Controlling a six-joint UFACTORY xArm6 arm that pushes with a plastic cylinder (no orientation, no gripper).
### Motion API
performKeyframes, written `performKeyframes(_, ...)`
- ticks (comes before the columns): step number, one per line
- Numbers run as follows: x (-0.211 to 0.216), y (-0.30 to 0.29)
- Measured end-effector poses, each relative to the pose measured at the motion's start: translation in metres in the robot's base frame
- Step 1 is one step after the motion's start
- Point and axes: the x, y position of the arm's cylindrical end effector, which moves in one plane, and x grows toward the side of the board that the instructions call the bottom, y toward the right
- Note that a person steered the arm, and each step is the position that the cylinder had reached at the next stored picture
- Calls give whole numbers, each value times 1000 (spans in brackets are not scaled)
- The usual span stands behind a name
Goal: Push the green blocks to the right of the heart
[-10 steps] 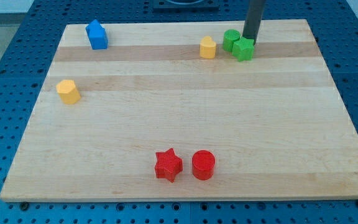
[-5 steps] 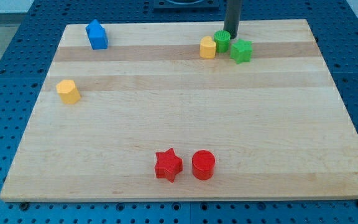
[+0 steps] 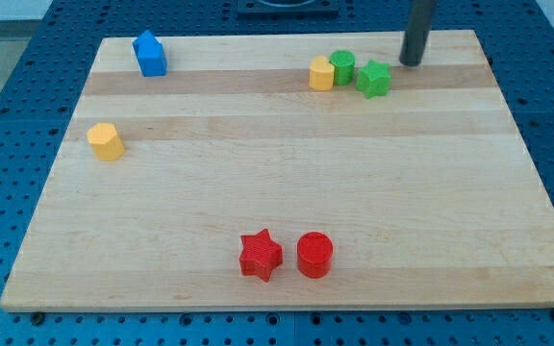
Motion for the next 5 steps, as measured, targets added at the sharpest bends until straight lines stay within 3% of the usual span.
performKeyframes(5,69,-66)
